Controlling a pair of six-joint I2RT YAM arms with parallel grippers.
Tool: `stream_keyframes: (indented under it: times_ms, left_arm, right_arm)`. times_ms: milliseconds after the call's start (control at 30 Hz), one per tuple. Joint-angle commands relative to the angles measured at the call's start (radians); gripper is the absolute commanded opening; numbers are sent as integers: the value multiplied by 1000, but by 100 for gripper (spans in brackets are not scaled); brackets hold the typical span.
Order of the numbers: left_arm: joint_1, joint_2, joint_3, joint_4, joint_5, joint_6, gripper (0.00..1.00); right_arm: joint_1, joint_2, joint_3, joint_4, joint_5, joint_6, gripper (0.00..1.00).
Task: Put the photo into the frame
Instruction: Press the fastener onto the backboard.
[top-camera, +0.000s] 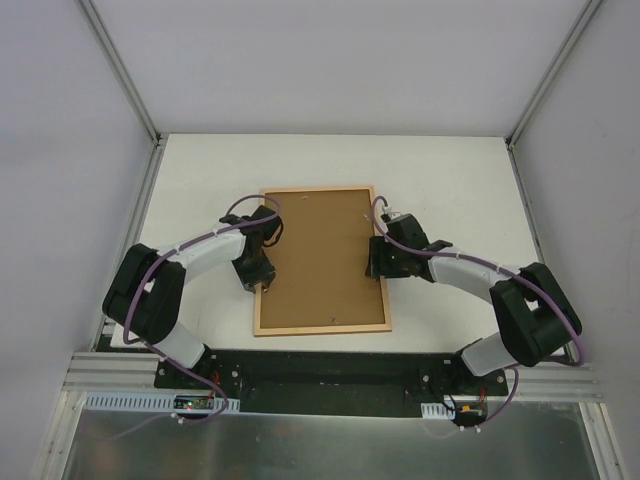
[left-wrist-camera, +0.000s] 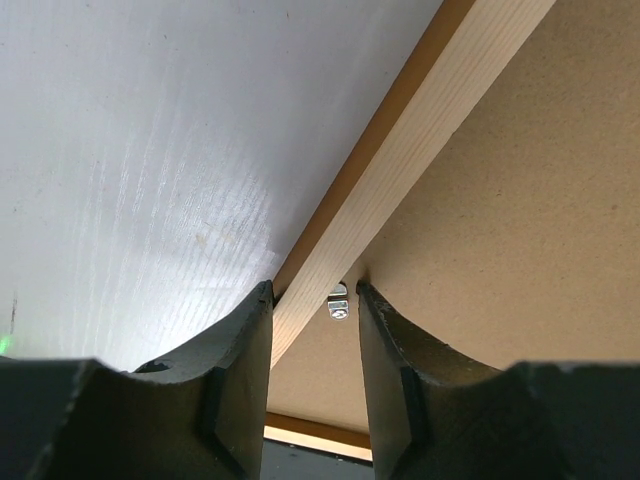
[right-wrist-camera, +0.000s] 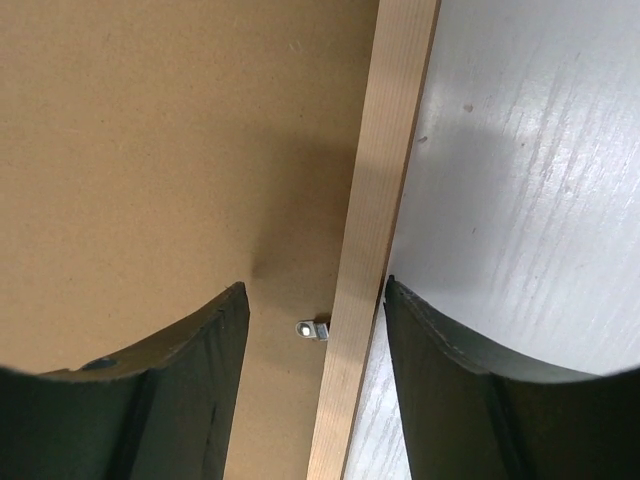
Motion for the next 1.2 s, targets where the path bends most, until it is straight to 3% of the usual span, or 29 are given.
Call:
stream_keyframes:
  times_ms: [0,100,167,433,567,700,867,1067,1167]
  left_arm:
    - [-16,93,-47,-48,-44,36,0]
    - [-18,73,-44,-47,-26,90,0]
    - [-18,44,-50,-45,-18,111,13]
    - [-18,13,-49,-42,19,174,28]
    - [-19,17,-56,-42,22,170,42]
    - [-21,6,-78,-43,7,121,44]
    - [-27,10,-93,-42,-7,66,31]
    - [-32,4,-107,-43,13,46,2]
    - [-30,17,-108,-43,46,65,0]
  right_arm:
    - [-12,-14,-27,-21,-40,16,59]
    - [-12,-6,-28,-11,-47,19,59]
    - [-15,0,-27,-10,-51,21,59]
    - [-15,14,-22,-8,-56,21,59]
    - [-18,15,-24,-8,-60,22,59]
    - [-17,15,-22,-7,-59,22,59]
    - [-20,12,-25,-7,-59,19,59]
    - [-23,15,-28,-2,-63,19,58]
    - [-23,18,-28,-1,-67,18,58]
